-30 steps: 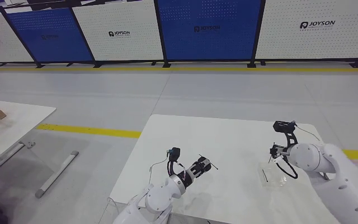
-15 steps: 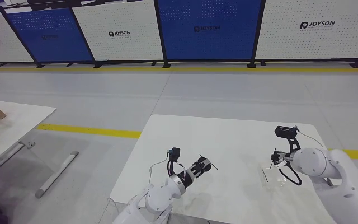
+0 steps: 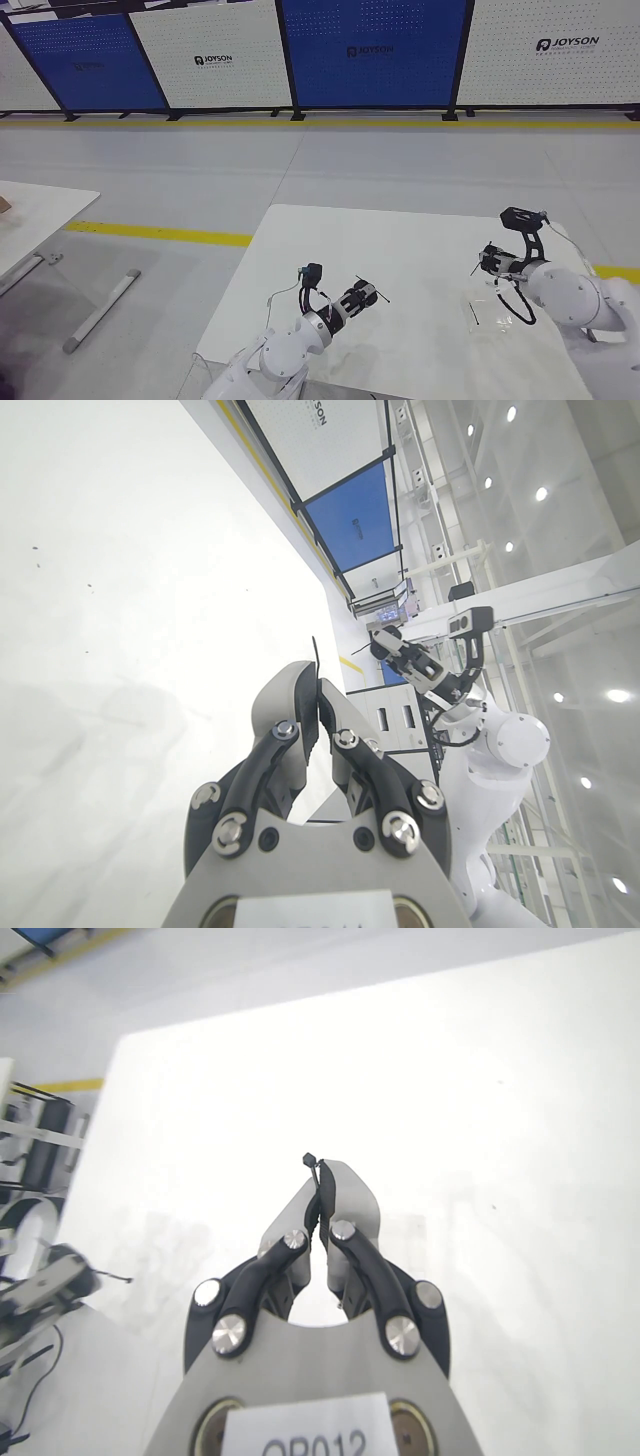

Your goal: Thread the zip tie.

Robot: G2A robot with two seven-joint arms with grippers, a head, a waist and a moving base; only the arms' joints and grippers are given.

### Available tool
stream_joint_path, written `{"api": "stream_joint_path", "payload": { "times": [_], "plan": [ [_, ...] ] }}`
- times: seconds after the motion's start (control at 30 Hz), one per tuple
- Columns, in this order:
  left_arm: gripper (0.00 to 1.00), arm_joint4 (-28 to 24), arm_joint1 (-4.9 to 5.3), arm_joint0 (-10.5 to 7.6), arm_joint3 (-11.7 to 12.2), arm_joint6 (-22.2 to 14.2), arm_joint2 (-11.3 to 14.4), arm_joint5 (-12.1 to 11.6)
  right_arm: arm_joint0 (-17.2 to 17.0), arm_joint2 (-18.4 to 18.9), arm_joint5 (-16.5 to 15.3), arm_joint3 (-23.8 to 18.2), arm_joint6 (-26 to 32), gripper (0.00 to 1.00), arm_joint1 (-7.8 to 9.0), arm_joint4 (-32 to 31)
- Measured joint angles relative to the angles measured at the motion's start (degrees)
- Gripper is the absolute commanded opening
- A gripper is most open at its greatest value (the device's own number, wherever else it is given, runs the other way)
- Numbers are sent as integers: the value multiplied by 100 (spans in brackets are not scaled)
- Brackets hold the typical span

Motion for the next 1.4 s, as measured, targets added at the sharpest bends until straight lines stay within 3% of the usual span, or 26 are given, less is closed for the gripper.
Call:
{"api": "stream_joint_path", "payload": {
  "times": [0.1, 0.67, 0.8, 0.93, 1.4],
  "plan": [
    [0, 0, 0, 0, 0, 0, 0, 0, -161, 107, -28, -126, -101, 0, 17, 14],
    [0, 0, 0, 0, 0, 0, 0, 0, -177, 123, -54, -128, -149, 0, 12, 54],
    [0, 0, 0, 0, 0, 0, 0, 0, -416, 427, -12, -341, -479, 0, 15, 371],
    [0, 0, 0, 0, 0, 0, 0, 0, -640, 498, 61, -577, -708, 0, 6, 288],
    [0, 0, 0, 0, 0, 0, 0, 0, -652, 492, 57, -578, -717, 0, 1, 271]
  ]
}}
